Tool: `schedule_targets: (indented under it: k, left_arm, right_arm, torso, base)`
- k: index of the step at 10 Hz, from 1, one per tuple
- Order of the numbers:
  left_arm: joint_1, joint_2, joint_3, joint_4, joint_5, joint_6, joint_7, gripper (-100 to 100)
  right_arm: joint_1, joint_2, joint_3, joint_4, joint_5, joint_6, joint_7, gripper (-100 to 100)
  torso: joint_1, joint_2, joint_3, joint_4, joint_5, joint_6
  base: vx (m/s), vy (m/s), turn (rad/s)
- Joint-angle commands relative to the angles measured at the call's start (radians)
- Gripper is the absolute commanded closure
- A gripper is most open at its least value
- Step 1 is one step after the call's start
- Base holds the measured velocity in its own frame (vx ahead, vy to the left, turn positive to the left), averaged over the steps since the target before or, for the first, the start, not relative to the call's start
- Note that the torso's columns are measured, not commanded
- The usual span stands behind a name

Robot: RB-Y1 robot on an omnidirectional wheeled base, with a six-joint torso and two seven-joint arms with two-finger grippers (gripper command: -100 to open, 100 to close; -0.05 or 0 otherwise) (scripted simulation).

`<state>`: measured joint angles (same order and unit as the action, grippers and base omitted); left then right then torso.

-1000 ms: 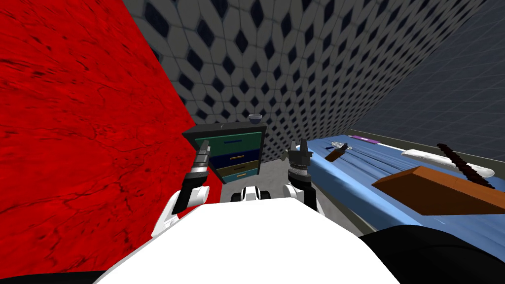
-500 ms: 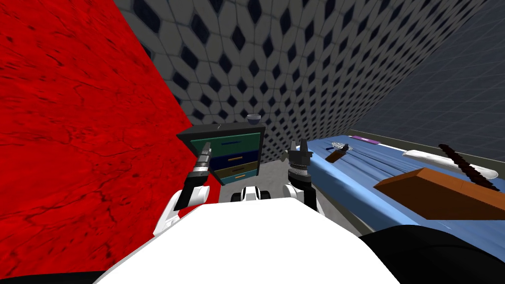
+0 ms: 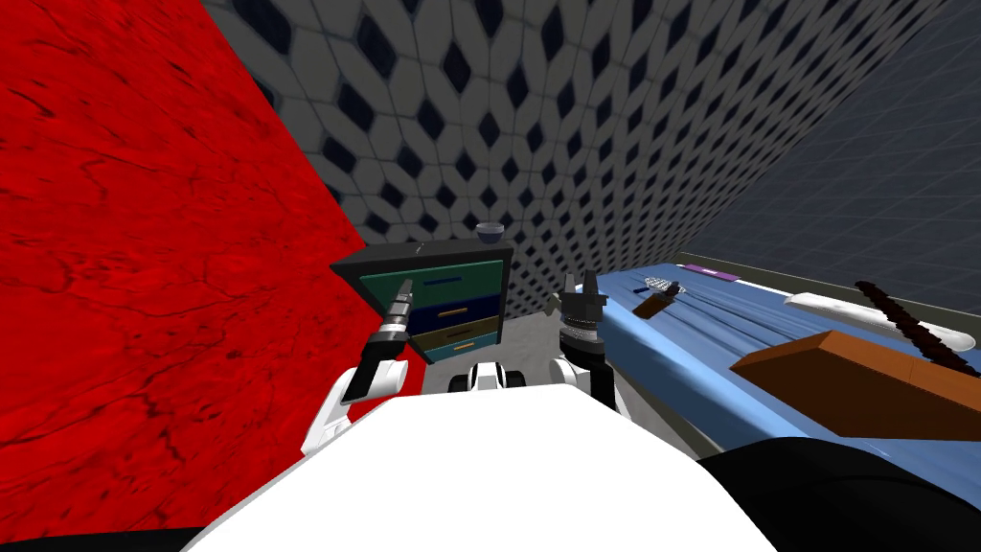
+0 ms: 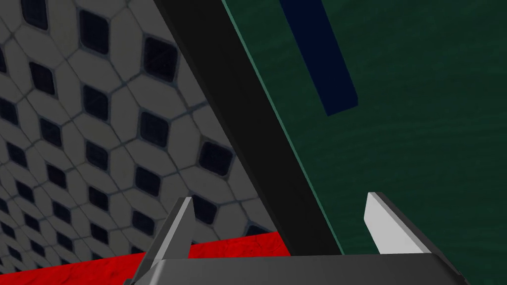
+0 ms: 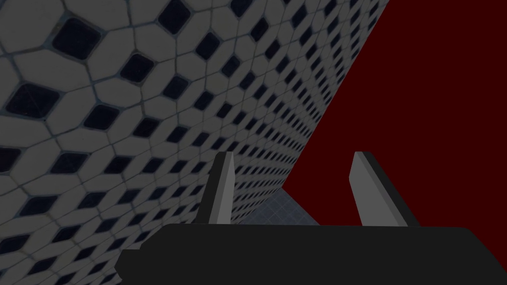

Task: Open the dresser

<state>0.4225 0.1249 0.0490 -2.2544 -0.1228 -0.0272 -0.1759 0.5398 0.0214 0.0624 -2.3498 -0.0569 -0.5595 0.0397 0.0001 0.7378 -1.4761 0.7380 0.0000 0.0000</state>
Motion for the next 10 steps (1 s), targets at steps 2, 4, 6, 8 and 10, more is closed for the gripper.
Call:
schedule_targets:
  k: [2, 4, 6, 8, 10]
  left_arm:
    - [-0.008, -0.011, 0.0, 0.019, -0.002, 0.082, -0.002, -100]
    - [-0.012, -0.017, 0.001, 0.03, -0.002, 0.123, -0.003, -100]
    - [-0.015, -0.025, 0.002, 0.039, -0.002, 0.157, -0.003, -100]
    - [-0.019, -0.043, 0.002, 0.048, -0.003, 0.193, -0.004, -100]
    - [-0.011, -0.041, 0.0, 0.012, -0.004, 0.213, -0.007, -100]
  right_arm:
    - [0.0, 0.0, 0.0, 0.0, 0.0, 0.0, 0.0, 0]
    - [0.0, 0.0, 0.0, 0.0, 0.0, 0.0, 0.0, 0]
    - [0.0, 0.0, 0.0, 0.0, 0.0, 0.0, 0.0, 0]
    - [0.0, 0.0, 0.0, 0.0, 0.0, 0.0, 0.0, 0]
    - [0.0, 0.0, 0.0, 0.0, 0.0, 0.0, 0.0, 0]
  torso:
    - [-0.001, 0.001, 0.0, 0.0, 0.0, 0.0]
    - [0.0, 0.0, 0.0, 0.0, 0.0, 0.0]
    - [0.0, 0.0, 0.0, 0.0, 0.0, 0.0]
    - [0.0, 0.0, 0.0, 0.0, 0.0, 0.0]
    - [0.001, 0.001, 0.001, 0.0, 0.0, 0.0]
  base:
    - [0.046, -0.045, -0.007]
    - [0.049, -0.044, -0.007]
    - [0.042, -0.034, -0.005]
    - [0.054, -0.036, -0.007]
    - [0.058, 0.003, -0.015]
